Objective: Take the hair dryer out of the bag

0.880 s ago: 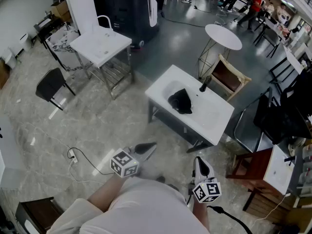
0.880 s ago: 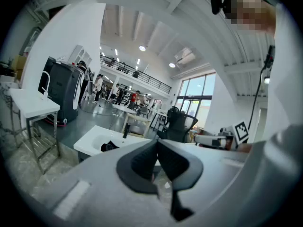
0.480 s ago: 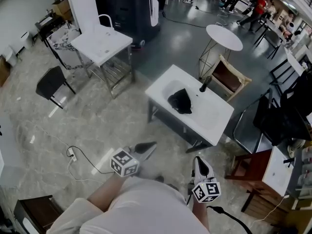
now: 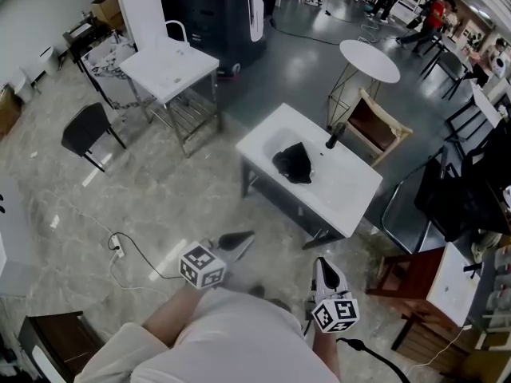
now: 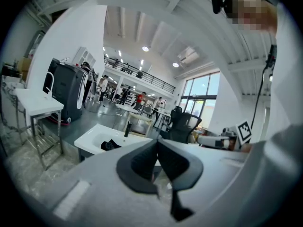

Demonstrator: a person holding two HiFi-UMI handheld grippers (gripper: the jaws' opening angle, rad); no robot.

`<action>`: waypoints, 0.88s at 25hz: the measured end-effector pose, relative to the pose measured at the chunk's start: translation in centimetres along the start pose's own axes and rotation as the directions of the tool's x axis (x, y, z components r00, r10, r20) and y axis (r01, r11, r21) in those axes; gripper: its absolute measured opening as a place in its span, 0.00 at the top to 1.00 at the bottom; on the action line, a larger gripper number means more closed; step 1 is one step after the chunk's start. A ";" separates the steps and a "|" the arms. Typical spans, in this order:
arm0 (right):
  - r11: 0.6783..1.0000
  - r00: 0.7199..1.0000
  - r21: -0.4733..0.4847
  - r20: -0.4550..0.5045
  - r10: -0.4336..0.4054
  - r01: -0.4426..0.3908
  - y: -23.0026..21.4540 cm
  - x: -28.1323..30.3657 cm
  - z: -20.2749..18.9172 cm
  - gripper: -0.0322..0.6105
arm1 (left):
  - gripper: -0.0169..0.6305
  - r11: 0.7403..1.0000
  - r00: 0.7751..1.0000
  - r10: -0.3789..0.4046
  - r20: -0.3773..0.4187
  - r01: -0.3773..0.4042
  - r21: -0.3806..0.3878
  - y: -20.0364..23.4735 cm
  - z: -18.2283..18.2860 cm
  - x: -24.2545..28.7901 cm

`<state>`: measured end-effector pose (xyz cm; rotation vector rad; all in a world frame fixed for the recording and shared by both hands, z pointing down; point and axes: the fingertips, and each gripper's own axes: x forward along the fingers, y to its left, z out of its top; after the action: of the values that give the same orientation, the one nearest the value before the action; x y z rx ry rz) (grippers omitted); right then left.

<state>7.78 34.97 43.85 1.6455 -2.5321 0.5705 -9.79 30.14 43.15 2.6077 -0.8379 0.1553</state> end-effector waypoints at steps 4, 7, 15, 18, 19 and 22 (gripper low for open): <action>1.000 1.000 0.004 -0.011 0.023 -0.023 -1.4 -1.4 -0.4 0.94 | 0.98 1.000 1.000 0.027 -0.002 -0.027 -0.016 -1.4 -0.8 0.9; 1.000 0.999 0.002 -0.021 0.028 -0.027 -2.9 -2.5 -1.0 0.94 | 0.98 0.999 0.999 0.039 0.005 -0.039 -0.027 -2.7 -1.5 1.7; 1.000 0.999 0.003 -0.044 0.021 -0.021 -5.7 -4.1 -2.0 0.94 | 0.98 0.997 0.999 0.047 0.021 -0.045 -0.057 -4.4 -2.6 3.4; 1.000 0.999 0.014 -0.048 0.022 -0.022 -6.1 -4.1 -2.1 0.94 | 0.98 0.997 0.999 0.049 0.018 -0.048 -0.064 -4.3 -2.7 4.0; 1.000 0.998 0.014 -0.050 0.024 -0.023 -6.2 -3.9 -2.2 0.94 | 0.98 0.996 0.998 0.053 0.018 -0.051 -0.067 -3.9 -2.6 4.2; 1.000 0.998 0.008 -0.056 0.027 -0.027 -6.3 -2.7 -2.2 0.94 | 0.98 0.995 0.998 0.062 0.017 -0.061 -0.076 -2.5 -2.6 4.6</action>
<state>14.26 35.85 46.84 1.5766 -2.5189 0.6195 -4.54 30.57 45.68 2.5179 -0.9133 0.1135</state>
